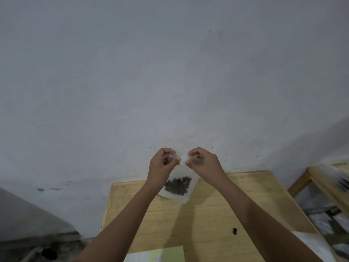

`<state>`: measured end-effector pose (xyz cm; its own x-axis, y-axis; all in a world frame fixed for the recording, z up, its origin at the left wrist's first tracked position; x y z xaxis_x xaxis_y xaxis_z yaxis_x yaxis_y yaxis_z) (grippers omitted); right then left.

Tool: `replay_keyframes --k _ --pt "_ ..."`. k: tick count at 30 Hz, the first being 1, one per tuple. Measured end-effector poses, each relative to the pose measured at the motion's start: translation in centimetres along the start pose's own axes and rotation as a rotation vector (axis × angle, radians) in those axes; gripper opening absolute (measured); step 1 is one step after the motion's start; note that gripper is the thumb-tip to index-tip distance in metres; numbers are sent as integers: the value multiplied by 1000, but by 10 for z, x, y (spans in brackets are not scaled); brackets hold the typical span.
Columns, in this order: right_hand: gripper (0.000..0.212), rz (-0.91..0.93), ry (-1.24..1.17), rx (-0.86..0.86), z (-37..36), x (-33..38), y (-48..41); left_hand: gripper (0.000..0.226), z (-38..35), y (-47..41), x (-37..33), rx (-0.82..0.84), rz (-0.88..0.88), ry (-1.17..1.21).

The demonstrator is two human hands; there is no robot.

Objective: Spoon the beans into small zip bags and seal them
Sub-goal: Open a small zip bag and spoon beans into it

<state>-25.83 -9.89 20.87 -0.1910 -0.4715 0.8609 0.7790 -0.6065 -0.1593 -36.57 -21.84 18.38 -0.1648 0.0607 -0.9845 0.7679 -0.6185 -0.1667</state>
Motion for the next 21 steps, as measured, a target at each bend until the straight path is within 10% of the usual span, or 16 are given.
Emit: replay_keyframes --k 21 --pt "17 -107 -180 -22 23 -15 3 11 -10 0 1 122 41 105"
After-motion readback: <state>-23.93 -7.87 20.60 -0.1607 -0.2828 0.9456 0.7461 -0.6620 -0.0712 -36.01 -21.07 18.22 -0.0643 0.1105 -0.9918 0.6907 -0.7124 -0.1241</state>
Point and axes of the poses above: each hand's wrist, its own y-axis away from the middle knuckle, its own z-axis out of the back of the hand, x = y × z, the point moved 7 cm from there along -y, towards the middle knuckle, and after that the axes turned 2 degrees about -y, right-handed, at the moved point
